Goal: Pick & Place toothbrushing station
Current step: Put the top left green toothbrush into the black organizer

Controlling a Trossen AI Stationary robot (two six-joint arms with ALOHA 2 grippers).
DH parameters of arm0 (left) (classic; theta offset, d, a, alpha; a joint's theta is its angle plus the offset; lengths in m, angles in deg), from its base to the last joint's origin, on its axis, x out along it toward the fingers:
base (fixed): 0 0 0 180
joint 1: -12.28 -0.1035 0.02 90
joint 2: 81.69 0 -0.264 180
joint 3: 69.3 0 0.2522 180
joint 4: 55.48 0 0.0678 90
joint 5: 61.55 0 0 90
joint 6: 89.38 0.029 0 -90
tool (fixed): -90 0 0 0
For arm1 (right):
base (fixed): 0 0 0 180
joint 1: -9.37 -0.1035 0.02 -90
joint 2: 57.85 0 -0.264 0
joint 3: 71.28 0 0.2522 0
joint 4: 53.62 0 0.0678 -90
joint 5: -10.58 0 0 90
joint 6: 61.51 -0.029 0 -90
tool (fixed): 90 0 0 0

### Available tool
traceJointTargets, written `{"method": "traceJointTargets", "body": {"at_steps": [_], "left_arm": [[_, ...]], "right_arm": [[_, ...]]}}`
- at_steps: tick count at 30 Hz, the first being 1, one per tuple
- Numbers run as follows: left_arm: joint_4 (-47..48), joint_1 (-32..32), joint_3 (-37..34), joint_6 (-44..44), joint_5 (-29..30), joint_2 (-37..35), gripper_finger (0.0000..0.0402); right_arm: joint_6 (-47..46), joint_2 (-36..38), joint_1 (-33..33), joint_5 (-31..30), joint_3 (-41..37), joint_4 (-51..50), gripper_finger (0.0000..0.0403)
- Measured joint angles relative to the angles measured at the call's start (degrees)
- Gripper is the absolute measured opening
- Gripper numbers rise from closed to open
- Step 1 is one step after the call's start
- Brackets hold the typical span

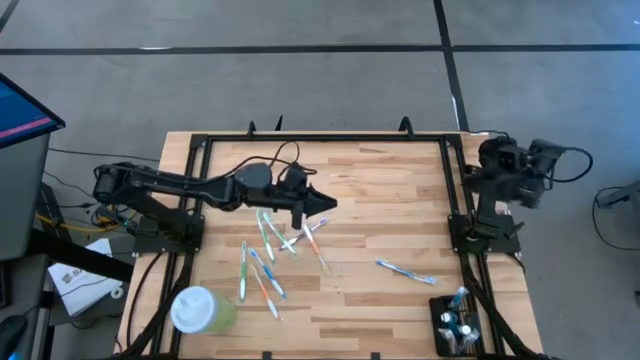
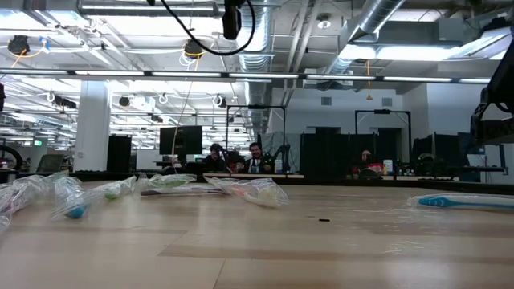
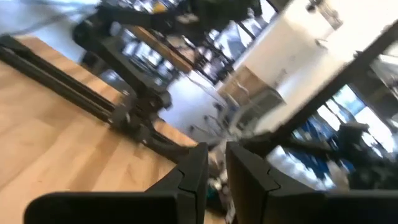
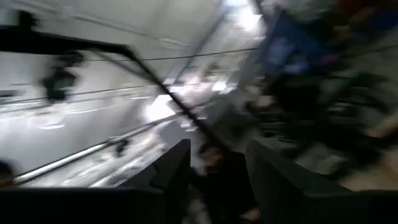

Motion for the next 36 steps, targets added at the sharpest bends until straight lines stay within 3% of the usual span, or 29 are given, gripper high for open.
{"method": "traceJointTargets", "body": {"at_steps": [3, 5, 20, 36], "left_arm": [[2.5, -1.3, 0.0, 0.2, -3.6, 0.0, 0.0053], [4.3, -2.1, 0.0, 0.0, -5.0, 0.0, 0.0053], [12.3, -6.1, 0.0, -0.4, -12.0, 0.0, 0.0053], [14.9, -6.3, 0.0, -0.4, -13.3, 0.0, 0.0053]], "right_arm": [[-1.8, 0.0, -0.8, -10.8, 0.0, -1.9, 0.0146], [-3.7, 0.0, -1.4, -14.4, 0.0, -2.6, 0.0146], [-4.8, -1.7, -8.7, -25.1, 0.0, 3.8, 0.0146], [-2.6, -6.1, -9.1, -28.2, 1.0, 4.6, 0.0146]]}}
